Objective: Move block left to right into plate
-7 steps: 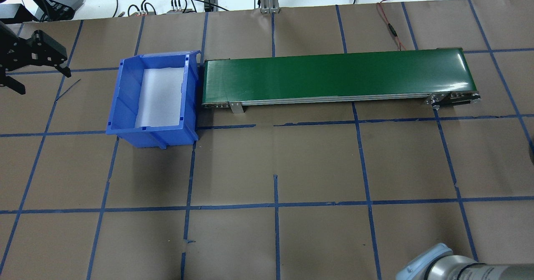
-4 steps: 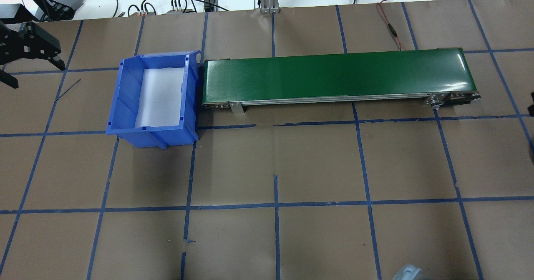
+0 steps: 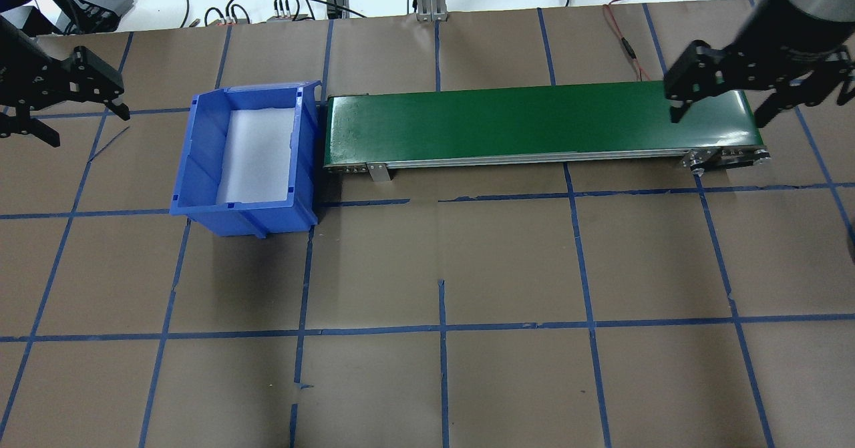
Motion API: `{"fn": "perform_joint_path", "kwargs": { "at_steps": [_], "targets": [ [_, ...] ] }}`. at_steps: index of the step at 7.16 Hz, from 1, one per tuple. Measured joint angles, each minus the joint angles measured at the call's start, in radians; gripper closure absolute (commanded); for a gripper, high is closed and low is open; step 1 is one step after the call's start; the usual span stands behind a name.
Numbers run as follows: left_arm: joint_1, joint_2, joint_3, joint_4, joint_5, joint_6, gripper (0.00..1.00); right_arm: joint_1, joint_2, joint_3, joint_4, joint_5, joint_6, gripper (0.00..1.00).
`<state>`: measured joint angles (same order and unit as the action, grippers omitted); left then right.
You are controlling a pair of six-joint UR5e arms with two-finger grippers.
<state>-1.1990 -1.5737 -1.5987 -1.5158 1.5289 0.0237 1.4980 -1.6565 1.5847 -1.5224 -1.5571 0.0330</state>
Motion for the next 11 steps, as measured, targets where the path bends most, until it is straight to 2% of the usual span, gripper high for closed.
{"fn": "perform_joint_path", "kwargs": {
  "at_steps": [1,2,4,6,7,8,11],
  "targets": [
    [-0.014,0.002,0.005,-0.012,0.002,0.003,0.0,0.106,0.005,-0.016,0.002,0.006,0.059,0.0],
    [-0.013,0.009,0.017,-0.012,0.0,0.009,0.0,0.151,0.009,-0.024,0.001,0.011,0.083,0.0],
    [-0.008,0.023,0.028,0.002,-0.007,0.017,0.0,0.13,0.021,-0.051,0.007,0.015,0.088,0.0],
    [-0.06,0.096,0.043,0.001,-0.036,0.016,0.0,0.087,0.082,-0.142,0.01,0.009,0.075,0.0],
    [-0.091,0.127,0.035,-0.005,-0.042,0.013,0.0,0.072,0.099,-0.16,0.023,0.005,0.073,0.0],
    [-0.109,0.132,0.017,-0.01,-0.042,0.013,0.0,0.062,0.096,-0.147,0.038,0.006,0.073,0.0],
    [-0.121,0.119,0.002,-0.014,-0.043,0.018,0.0,0.049,0.072,-0.089,-0.065,0.007,0.069,0.0]
  ]
}}
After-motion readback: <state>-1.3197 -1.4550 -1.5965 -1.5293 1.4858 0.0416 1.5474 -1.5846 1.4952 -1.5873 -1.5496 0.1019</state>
